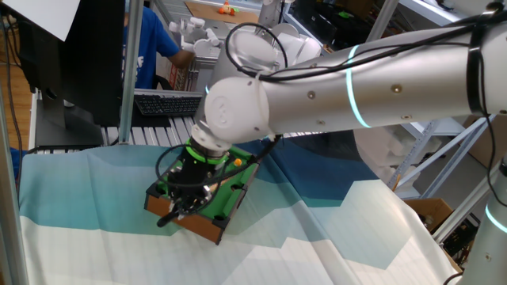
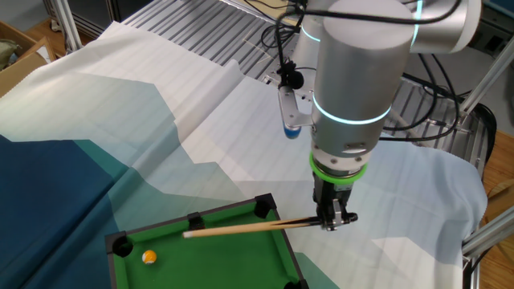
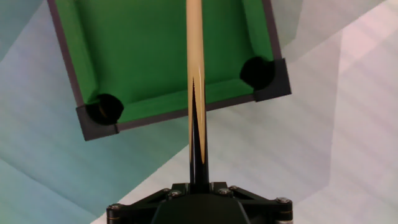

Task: Hit the pool ball

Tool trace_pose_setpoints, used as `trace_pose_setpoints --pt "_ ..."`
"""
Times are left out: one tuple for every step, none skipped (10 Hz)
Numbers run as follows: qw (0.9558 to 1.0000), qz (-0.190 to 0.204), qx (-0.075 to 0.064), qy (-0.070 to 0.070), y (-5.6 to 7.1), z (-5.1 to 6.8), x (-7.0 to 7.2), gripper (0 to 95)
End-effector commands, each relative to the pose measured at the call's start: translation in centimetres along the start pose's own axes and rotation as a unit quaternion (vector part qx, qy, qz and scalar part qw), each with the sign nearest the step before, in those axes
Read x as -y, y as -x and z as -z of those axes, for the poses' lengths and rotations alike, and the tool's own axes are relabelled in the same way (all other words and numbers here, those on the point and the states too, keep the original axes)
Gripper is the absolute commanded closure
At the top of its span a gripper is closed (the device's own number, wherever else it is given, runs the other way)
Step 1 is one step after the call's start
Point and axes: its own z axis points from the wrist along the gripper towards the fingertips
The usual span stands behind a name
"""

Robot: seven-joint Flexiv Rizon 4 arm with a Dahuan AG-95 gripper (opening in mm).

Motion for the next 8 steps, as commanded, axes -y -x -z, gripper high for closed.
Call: trace_pose_setpoints --pt "0.9998 -0.016 0.008 -0.005 0.48 0.4 -0.5 95.0" --pt "0.9998 -0.017 0.009 -0.006 0.67 0.6 -0.67 95.0" --pt "0.9998 -0.013 0.01 -0.008 0.73 0.64 -0.71 95.0" --pt "0.9999 -0.012 0.009 -0.008 0.74 0.63 -0.7 95.0" --pt "0.9999 -0.005 0.011 -0.009 0.72 0.64 -0.7 95.0" --pt "0.9998 0.008 0.016 -0.012 0.72 0.64 -0.7 95.0" --pt "0.9992 0.023 0.027 -0.02 0.72 0.64 -0.7 95.0" --pt "0.9987 0.025 0.036 -0.026 0.72 0.64 -0.7 95.0"
